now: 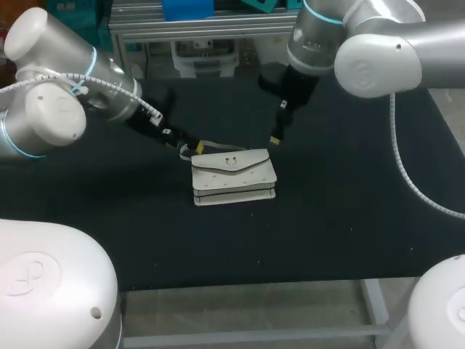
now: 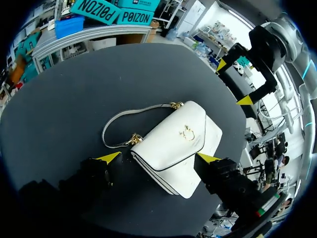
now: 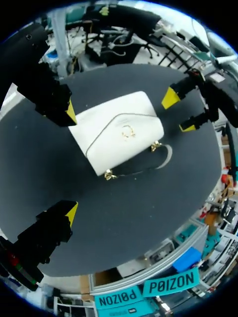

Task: Pick up the bag, open it, inspect its contents, close it, and place it on the opposite side

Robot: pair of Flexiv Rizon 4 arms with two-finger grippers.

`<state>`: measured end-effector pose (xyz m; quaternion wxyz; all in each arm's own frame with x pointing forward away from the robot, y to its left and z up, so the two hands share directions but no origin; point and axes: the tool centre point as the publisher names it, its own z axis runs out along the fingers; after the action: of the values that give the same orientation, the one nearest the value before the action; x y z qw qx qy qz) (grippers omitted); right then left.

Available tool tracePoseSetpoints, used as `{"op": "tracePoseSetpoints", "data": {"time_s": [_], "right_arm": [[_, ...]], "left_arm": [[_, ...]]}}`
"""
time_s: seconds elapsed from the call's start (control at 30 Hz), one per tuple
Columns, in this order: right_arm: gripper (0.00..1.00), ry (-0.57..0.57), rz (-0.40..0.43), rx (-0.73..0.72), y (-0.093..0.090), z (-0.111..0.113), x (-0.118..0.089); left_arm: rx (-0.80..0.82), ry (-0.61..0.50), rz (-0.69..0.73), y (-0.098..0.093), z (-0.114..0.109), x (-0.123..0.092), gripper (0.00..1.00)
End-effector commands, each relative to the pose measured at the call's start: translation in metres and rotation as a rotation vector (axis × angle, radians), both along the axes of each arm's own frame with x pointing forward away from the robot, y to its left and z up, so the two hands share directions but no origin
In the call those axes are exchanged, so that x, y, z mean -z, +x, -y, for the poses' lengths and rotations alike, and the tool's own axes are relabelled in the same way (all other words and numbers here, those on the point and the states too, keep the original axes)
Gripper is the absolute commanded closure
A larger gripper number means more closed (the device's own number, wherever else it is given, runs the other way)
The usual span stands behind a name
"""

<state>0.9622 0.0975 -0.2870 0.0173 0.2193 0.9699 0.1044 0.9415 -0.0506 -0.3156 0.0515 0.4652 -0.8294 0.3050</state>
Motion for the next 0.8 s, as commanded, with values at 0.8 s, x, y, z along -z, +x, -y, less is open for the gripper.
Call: {"op": "tracePoseSetpoints", "data": {"time_s": [0.8], "right_arm": [[0.0, 0.201, -0.313, 0.43, -0.009, -0.007, -0.003]], "left_arm": [[-0.51, -0.034, -0.375, 0.006, -0.015, 0.014, 0.0]]}}
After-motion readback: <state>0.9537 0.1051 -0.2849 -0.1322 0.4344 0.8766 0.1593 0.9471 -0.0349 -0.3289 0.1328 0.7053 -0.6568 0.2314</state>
